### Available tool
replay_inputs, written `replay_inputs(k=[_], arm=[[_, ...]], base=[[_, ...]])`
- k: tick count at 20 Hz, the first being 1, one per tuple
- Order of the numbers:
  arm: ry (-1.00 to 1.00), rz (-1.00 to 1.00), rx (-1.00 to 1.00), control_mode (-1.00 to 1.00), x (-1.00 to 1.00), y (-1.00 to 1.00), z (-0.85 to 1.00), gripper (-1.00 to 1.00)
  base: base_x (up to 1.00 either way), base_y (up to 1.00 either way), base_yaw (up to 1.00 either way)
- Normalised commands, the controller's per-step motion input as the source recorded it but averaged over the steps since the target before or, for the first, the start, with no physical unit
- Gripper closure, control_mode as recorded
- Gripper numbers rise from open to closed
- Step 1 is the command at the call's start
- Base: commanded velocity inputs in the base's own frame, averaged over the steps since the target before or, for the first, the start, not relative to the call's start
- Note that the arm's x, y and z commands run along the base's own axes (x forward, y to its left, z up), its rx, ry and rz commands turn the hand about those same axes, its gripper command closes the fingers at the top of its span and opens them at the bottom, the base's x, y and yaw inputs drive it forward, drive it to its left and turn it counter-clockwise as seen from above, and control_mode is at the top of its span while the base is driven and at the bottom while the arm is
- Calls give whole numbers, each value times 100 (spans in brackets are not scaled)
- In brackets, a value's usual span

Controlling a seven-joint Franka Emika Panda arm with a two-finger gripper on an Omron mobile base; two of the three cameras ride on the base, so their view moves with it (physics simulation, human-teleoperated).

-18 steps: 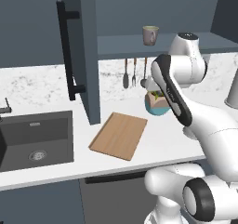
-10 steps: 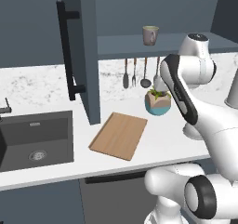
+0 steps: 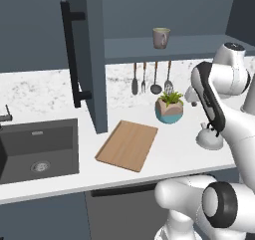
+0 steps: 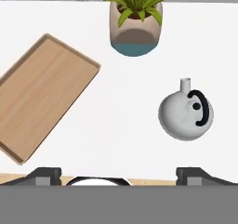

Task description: Pick the kettle from the counter and place it on the tray. Then pick the mug from the cabinet and place it on the tray. Then close the cabinet doors.

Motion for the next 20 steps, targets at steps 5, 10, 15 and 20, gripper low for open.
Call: replay_inputs(k=[5, 10, 15, 20], arm=[[0, 0, 0, -100, 0, -23, -10, -100], [0, 0, 0, -100, 1, -16, -28, -100], [0, -2, -1, -100, 13, -33, -73, -100], [4, -1, 0, -100, 29, -39, -75, -100]], base=[[0, 0, 0], [0, 0, 0], [0, 0, 0], [0, 0, 0]])
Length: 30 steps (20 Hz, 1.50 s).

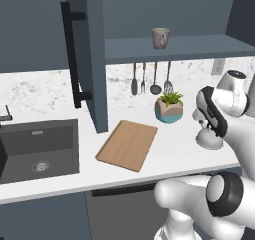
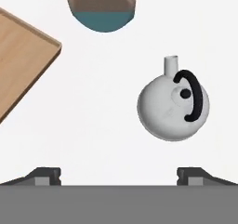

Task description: Pick the kettle from the counter and place it on the tray. Then pick the mug from the cabinet and place it on the tray. Then close the cabinet doors.

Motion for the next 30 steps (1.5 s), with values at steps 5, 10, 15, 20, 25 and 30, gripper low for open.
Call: replay_inputs(k=[5, 10, 15, 20, 25, 30], arm=[[7, -1, 0, -100, 38, -39, -64, -100], [6, 0, 0, -100, 6, -21, -12, -100], [0, 0, 0, -100, 0, 0, 0, -100], [0, 0, -3, -100, 5, -2, -1, -100], [0, 0, 0, -100, 18, -23, -1, -100], [0, 0, 0, -100, 17, -20, 0, -100]], base=[[0, 0, 0], [0, 0, 0], [0, 0, 0], [0, 0, 0], [0, 0, 0], [0, 0, 0]])
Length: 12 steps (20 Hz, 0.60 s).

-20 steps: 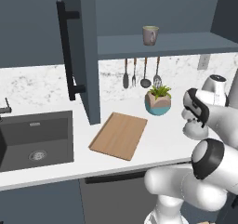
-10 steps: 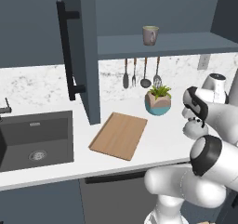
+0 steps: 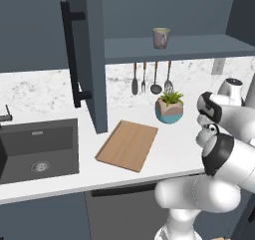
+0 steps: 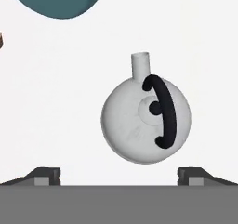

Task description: Pick the kettle from the counter and place it on the tray. Then pick the mug from the cabinet and place it on the tray. Then close the cabinet doors.

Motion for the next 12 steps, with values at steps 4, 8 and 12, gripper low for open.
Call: replay_inputs(k=[4, 8, 12], arm=[[1, 0, 0, -100, 14, -17, -3, -100], [0, 0, 0, -100, 3, -12, -12, -100], [0, 0, 0, -100, 0, -10, -20, -100]], base=[[0, 0, 0], [0, 0, 0], [0, 0, 0]])
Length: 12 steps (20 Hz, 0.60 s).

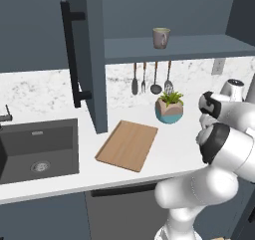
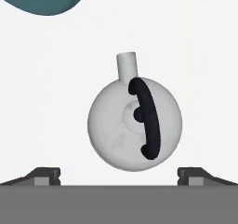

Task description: Pick the kettle from the counter and place it on the tray. Then pick the mug from the cabinet and place it on the tray. Then close the cabinet doors.

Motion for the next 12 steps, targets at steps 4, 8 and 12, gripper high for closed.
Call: replay_inputs(k=[4, 8, 12], arm=[[0, 0, 0, -100, 3, -10, -21, -100], [0, 0, 0, -100, 2, -13, -17, -100], [0, 0, 0, -100, 1, -12, -18, -100]], base=[[0, 0, 0], [0, 0, 0], [0, 0, 0]])
